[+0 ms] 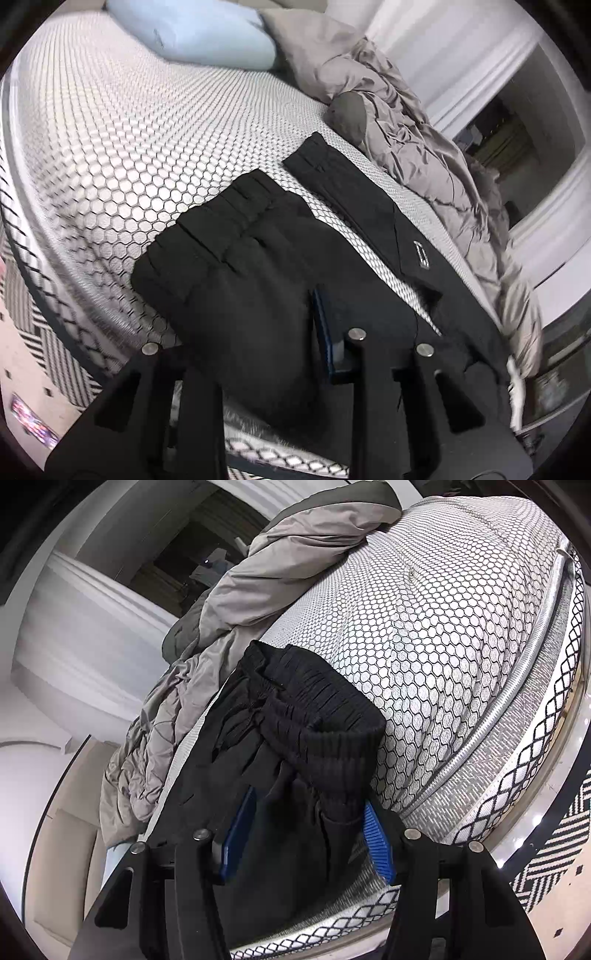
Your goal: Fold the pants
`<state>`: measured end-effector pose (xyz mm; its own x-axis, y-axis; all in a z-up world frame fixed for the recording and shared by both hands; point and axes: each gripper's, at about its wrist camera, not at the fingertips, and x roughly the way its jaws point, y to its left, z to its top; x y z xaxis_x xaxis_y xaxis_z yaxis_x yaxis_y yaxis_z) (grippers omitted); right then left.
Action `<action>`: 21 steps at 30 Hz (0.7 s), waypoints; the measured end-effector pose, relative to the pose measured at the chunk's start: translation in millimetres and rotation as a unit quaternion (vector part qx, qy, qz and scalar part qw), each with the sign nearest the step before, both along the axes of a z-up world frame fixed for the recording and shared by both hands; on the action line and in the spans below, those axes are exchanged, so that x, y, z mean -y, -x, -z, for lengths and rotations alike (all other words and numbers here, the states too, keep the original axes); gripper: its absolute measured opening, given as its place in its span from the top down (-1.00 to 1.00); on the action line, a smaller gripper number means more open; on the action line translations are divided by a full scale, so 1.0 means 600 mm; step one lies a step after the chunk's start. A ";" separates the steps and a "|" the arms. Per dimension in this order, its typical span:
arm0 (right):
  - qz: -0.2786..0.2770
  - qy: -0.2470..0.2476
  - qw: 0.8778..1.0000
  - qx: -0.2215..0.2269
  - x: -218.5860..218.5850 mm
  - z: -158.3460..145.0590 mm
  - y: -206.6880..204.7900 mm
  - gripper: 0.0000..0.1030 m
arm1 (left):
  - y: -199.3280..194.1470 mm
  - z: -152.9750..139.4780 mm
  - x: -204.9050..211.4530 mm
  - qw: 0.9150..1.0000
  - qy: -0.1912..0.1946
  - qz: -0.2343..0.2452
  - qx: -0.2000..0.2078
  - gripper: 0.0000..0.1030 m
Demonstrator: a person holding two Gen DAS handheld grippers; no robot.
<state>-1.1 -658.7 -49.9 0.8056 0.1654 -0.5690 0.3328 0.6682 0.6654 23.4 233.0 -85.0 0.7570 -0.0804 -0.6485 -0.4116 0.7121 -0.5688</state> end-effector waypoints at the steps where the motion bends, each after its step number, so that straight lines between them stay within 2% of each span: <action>1: 0.001 0.001 1.000 -0.009 -0.002 0.002 -0.009 0.00 | -0.004 0.004 -0.005 1.000 0.008 -0.004 -0.003 0.78; 2: 0.000 0.008 1.000 -0.027 -0.003 0.007 -0.018 0.35 | -0.005 0.003 -0.009 1.000 0.008 -0.006 -0.003 0.92; 3: -0.003 0.015 0.999 -0.038 -0.006 0.010 -0.023 0.67 | -0.004 0.001 -0.008 1.000 0.003 -0.006 -0.002 0.94; 4: -0.005 0.018 0.999 -0.031 -0.006 0.009 -0.020 0.74 | 0.000 -0.005 -0.004 1.000 -0.008 -0.004 0.000 0.97; 5: -0.001 0.023 1.000 -0.017 -0.004 0.001 -0.009 0.77 | 0.005 -0.014 0.003 1.000 -0.027 0.001 0.004 0.98; 7: 0.012 0.015 1.000 0.005 0.005 -0.006 0.010 0.80 | 0.011 -0.024 0.010 0.999 -0.041 0.007 0.008 0.99; 9: 0.022 0.000 1.000 0.020 0.014 -0.014 0.024 0.80 | 0.017 -0.032 0.013 0.999 -0.045 0.011 0.011 0.99; 15: 0.022 0.013 0.998 0.057 0.000 -0.062 0.043 0.80 | 0.015 -0.078 0.002 0.998 -0.042 0.011 0.035 0.99; 18: 0.031 0.020 0.996 0.081 -0.003 -0.105 0.035 0.80 | -0.006 -0.105 -0.010 0.998 -0.036 0.010 0.046 0.99; 21: 0.042 0.025 0.994 0.095 -0.005 -0.150 0.002 0.80 | -0.061 -0.135 -0.023 0.998 -0.028 0.015 0.049 0.99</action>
<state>-2.1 -655.6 40.0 0.9092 0.0692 -0.4106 0.2596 0.6768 0.6889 59.9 246.7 -3.8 0.8152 -0.0698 -0.5750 -0.3329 0.7558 -0.5638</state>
